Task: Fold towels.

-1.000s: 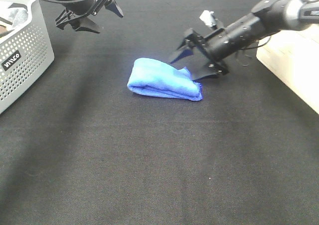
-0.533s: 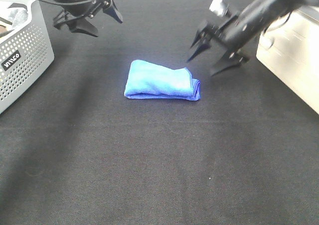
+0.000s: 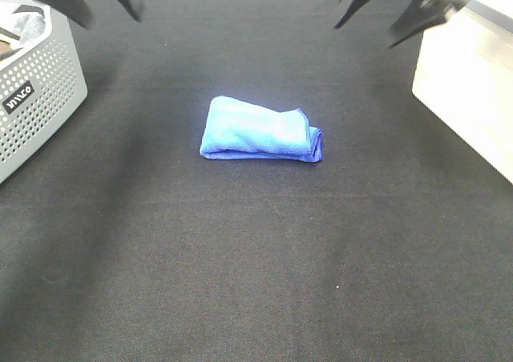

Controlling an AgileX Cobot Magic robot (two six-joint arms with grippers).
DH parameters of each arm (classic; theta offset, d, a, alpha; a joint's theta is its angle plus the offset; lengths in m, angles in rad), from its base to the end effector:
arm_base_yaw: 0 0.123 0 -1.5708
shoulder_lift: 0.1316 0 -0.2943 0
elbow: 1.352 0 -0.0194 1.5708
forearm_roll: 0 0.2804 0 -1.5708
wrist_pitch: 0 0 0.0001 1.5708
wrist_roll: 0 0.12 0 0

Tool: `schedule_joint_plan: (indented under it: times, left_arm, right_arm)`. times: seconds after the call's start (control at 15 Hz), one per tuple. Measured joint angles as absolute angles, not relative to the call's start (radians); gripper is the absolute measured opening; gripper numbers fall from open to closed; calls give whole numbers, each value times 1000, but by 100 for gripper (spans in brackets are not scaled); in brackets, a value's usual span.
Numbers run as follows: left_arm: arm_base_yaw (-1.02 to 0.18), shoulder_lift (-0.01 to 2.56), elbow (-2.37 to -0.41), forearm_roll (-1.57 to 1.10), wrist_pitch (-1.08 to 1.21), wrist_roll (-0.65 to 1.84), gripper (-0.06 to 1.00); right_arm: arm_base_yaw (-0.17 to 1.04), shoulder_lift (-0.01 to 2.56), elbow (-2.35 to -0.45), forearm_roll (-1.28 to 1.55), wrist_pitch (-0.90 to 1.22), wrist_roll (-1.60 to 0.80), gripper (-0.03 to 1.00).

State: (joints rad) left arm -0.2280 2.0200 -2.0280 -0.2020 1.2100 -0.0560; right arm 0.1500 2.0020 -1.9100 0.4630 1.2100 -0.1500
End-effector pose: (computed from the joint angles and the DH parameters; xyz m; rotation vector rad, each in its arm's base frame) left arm 0.4735 -0.1330 0.3095 0.1946 2.6901 -0.3639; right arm 0.4664 0.1212 0.2893 -0.2892 2.7055 0.6402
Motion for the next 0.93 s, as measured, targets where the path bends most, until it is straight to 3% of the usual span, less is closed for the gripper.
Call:
schedule_joint_plan:
  times: [0.27,0.93]
  left_arm:
    - [-266,1785,-1847,-127,1211,-58,69]
    - [-272,740,-943,-113,1218,-54,69]
  right_arm:
    - [216,1751,-1695,338,1215,-120,85]
    - [220,827,-859,288,1186,-119,85]
